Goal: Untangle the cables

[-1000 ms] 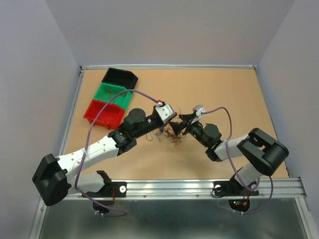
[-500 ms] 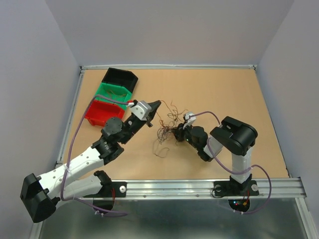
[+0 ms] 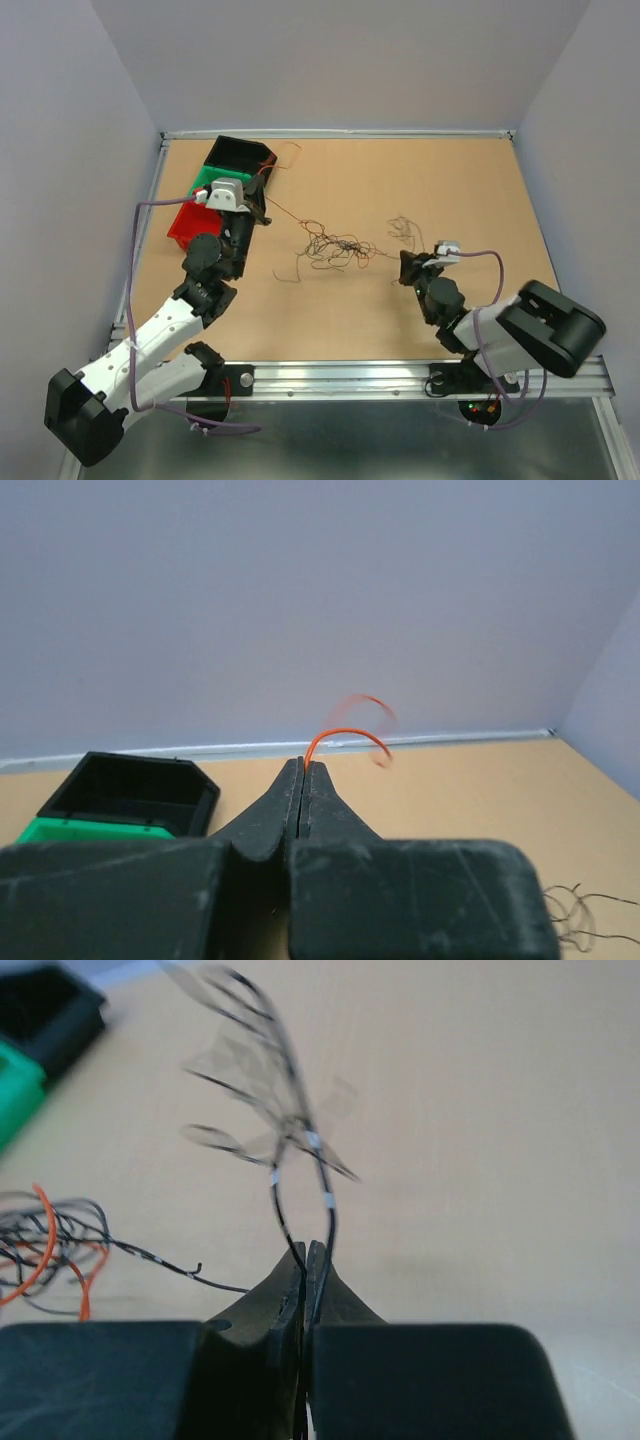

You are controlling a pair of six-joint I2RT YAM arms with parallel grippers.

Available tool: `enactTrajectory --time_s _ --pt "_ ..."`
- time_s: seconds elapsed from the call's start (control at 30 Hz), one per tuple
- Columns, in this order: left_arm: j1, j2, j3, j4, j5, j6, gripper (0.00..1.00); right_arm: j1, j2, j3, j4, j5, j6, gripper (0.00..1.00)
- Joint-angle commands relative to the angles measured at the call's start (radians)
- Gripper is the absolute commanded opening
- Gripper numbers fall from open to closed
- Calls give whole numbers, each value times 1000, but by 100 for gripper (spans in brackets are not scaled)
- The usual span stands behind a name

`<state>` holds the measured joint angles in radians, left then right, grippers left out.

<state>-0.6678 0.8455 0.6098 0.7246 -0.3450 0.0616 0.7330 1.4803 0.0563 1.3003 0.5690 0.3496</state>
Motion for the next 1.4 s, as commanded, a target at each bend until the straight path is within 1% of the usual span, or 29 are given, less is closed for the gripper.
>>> enactTrajectory --time_s 0.0,0.03,0.07,0.1,0.13,0.17,0.2,0.23,0.27,0.3,0.33,0.37,0.4,0.43,0.5,0.53,0.57,0.63,0.67,0.73,0.77,0.9,0.93,0.97,1.03,1.1,1.13,1.27,1.37 --pt "65 -8 21 90 -106 -89 0 -4 -249 -153 199 190 46 1" --pt "89 -2 27 82 -98 -110 0 -4 -326 -159 80 192 48 1" --pt "100 16 33 67 -80 -118 0 -4 -454 -154 3 203 48 0" --pt "111 30 42 61 -69 -126 0 -3 -528 -144 -77 215 51 0" --pt "117 41 47 55 -55 -131 0 -4 -590 -145 -202 226 58 1" --pt "120 65 51 49 -45 -132 0 -6 -647 -151 -238 230 49 0" --pt "120 78 57 50 -29 -129 0 -4 -764 -176 -262 223 40 1" --pt "120 87 59 50 19 -126 0 -4 -816 -187 -307 215 34 3" --pt "120 102 58 53 58 -117 0 -4 -874 -196 -337 178 22 7" --pt "120 107 57 58 104 -108 0 -6 -958 -199 -366 158 19 14" --pt "122 115 59 61 154 -99 0 -6 -998 -188 -399 137 14 21" --pt "119 125 59 65 257 -83 0 -4 -1046 -178 -477 91 12 29" --pt "117 129 59 67 305 -77 0 -4 -1046 -167 -511 63 9 36" --pt "114 133 59 67 377 -72 0 -4 -1064 -145 -559 37 8 47" --pt "109 133 53 73 425 -66 0 -4 -1054 -121 -587 -44 6 62" --pt "102 132 51 75 472 -66 0 -4 -1025 -109 -601 -78 3 75" --pt "96 133 50 79 500 -66 0 -4 -1002 -83 -602 -151 -10 80" --pt "70 138 48 78 584 -25 0 -4 -912 -59 -599 -219 -23 89" --pt "59 139 47 76 598 -14 0 -4 -876 -59 -590 -300 -34 91" --pt "16 136 44 73 607 18 0 -4 -797 10 -555 -368 -47 97" --pt "4 133 44 64 601 29 0 -4 -723 25 -549 -385 -43 97" --pt "-45 121 38 55 563 60 0 -3 -560 91 -475 -464 -61 93" --pt "-52 118 36 55 554 63 0 -3 -533 105 -408 -522 -81 88" --pt "-52 116 34 55 554 63 0 -3 -499 114 -374 -523 -89 87" --pt "-56 121 36 52 552 63 0 2 -401 163 -290 -602 -107 84" --pt "-58 124 38 50 554 64 0 9 -335 206 -247 -682 -145 78" --pt "-59 127 41 49 557 63 0 17 -271 258 -228 -728 -167 75" --pt "-59 129 44 38 578 57 0 46 -164 354 -170 -805 -201 75" --pt "-61 130 48 32 574 49 0 63 -117 410 -165 -837 -215 75"
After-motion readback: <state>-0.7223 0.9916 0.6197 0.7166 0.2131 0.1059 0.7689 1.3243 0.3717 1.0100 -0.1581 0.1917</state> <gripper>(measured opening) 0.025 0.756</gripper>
